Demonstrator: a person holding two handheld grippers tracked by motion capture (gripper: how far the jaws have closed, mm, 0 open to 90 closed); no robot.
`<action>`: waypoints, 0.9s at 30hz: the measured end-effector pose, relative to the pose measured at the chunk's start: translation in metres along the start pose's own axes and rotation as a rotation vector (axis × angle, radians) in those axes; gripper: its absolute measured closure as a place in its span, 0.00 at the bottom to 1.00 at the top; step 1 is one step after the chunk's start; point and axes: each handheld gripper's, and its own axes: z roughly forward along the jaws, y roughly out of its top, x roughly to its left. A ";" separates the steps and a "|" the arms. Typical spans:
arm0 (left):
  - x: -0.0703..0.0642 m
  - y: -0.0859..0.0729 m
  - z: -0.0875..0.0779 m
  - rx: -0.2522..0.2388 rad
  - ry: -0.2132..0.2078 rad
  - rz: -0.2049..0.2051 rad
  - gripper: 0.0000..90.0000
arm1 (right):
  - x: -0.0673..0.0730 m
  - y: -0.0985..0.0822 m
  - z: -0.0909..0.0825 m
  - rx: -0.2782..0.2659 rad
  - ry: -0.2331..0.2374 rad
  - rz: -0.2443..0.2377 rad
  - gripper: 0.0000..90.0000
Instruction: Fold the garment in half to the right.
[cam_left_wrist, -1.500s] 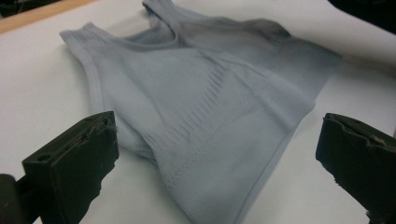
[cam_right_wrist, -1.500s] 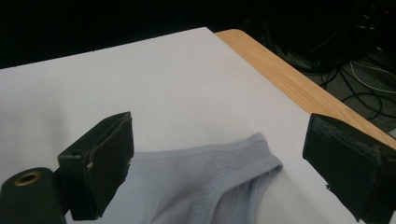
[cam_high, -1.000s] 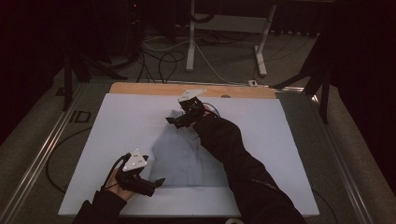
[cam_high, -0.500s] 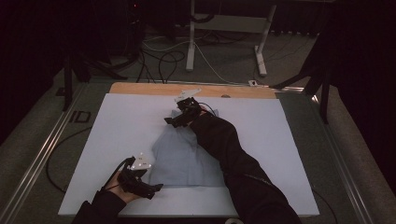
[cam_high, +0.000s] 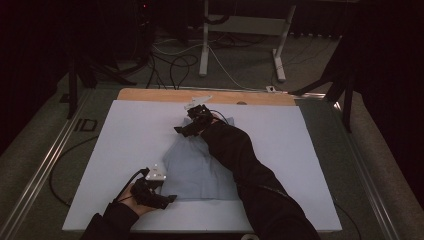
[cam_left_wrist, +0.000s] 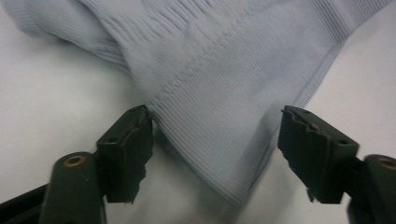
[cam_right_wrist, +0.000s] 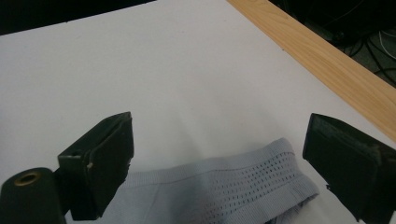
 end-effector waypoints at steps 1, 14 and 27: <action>-0.001 0.001 -0.002 -0.007 -0.007 -0.006 0.39 | -0.001 0.000 0.002 0.000 0.002 0.005 0.10; -0.017 0.007 0.003 0.004 -0.032 0.055 0.76 | -0.006 0.000 0.008 0.009 -0.003 0.015 0.10; -0.018 0.016 -0.004 -0.018 -0.013 0.074 0.96 | -0.017 0.006 0.013 0.018 -0.015 0.034 0.10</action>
